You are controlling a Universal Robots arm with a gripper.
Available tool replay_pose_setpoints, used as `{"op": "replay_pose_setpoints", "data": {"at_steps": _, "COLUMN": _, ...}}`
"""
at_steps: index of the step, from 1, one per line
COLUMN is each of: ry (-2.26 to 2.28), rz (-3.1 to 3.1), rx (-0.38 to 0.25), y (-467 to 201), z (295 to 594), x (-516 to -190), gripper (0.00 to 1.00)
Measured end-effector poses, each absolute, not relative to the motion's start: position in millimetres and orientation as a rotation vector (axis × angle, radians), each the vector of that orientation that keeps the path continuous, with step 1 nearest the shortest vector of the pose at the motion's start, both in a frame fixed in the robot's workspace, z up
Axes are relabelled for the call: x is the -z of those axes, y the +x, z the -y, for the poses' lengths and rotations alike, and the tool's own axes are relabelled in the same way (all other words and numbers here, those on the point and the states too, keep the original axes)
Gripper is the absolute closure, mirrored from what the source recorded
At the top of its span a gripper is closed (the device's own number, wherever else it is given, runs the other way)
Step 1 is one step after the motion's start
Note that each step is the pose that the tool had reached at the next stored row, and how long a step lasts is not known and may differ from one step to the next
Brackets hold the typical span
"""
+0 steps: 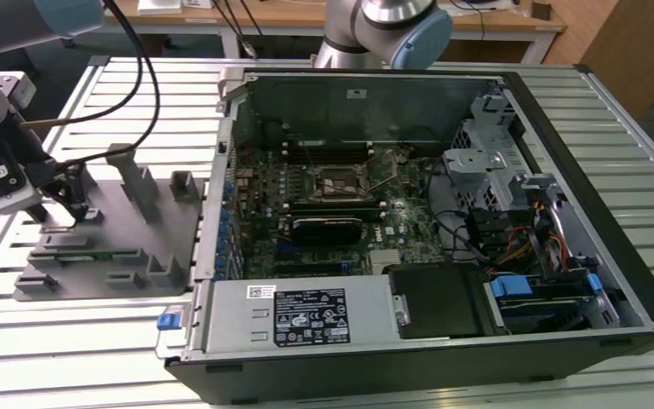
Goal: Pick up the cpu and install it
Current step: 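Pick up the cpu and move it towards the insertion slot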
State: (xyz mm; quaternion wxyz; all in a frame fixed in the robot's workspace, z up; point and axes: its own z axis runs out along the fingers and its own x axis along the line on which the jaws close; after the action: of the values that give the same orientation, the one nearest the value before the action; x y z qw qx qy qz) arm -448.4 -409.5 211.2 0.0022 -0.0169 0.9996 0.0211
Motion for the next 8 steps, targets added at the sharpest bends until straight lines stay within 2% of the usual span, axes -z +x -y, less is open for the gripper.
{"op": "replay_pose_setpoints", "data": {"at_steps": 8, "ry": -0.053, "rz": -3.136, "rx": -0.066, "y": -448.3, "z": 409.5, "x": -216.2, "gripper": 0.47}}
